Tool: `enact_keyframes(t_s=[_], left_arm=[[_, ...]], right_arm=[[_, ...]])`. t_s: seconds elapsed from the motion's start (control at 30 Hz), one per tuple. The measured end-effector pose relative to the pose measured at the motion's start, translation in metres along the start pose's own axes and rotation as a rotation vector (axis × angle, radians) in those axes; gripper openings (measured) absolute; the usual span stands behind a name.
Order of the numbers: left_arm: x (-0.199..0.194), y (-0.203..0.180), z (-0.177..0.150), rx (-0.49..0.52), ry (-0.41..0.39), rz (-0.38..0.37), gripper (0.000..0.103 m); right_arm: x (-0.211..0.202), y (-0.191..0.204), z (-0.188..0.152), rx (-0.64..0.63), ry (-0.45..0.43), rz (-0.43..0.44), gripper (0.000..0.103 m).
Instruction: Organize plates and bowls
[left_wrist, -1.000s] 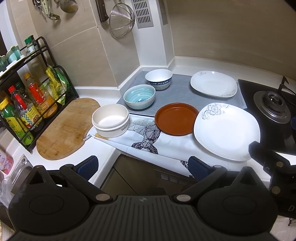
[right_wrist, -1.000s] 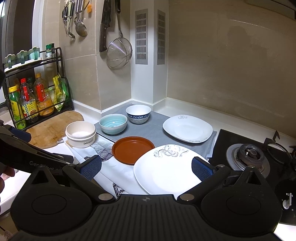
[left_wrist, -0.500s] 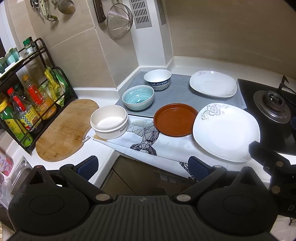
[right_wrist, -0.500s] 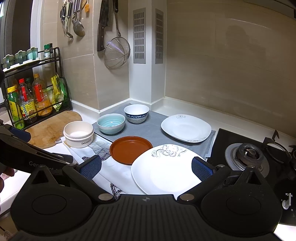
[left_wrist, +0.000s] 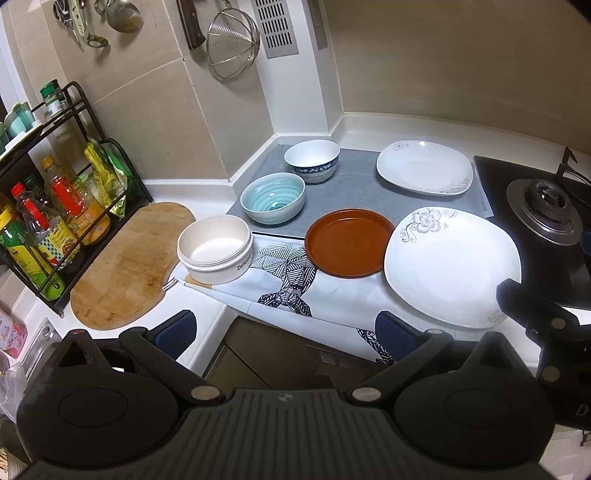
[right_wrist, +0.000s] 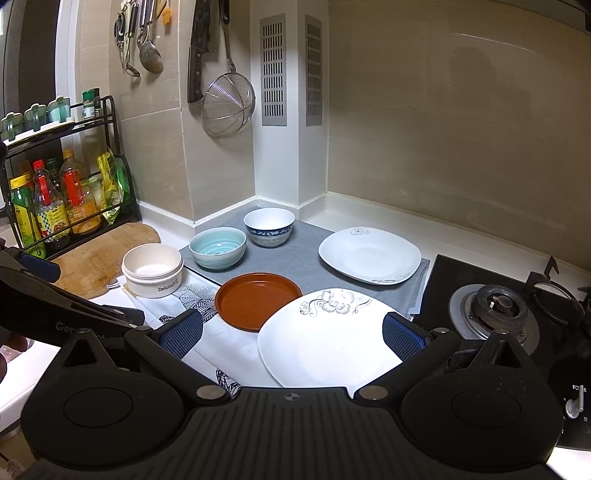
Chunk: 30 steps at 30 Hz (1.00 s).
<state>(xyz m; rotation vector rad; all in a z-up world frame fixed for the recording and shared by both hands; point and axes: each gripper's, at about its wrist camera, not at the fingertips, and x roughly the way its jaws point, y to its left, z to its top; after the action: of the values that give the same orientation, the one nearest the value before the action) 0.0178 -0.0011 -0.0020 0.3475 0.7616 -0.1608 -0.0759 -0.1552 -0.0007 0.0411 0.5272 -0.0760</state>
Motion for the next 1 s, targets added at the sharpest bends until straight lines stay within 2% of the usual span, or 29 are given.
enact_keyframes(t_s=[0.73, 0.9, 1.0], left_arm=[[0.01, -0.004, 0.014, 0.002, -0.006, 0.001, 0.103], [0.018, 0.007, 0.01, -0.025, 0.014, 0.003, 0.103], [0.034, 0.021, 0.012, -0.058, 0.046, -0.027, 0.103]], right_arm=[[0.01, -0.009, 0.004, 0.014, -0.011, -0.006, 0.103], [0.02, -0.012, 0.002, 0.048, 0.021, 0.008, 0.103], [0.034, -0.01, 0.004, 0.069, 0.062, 0.014, 0.103]])
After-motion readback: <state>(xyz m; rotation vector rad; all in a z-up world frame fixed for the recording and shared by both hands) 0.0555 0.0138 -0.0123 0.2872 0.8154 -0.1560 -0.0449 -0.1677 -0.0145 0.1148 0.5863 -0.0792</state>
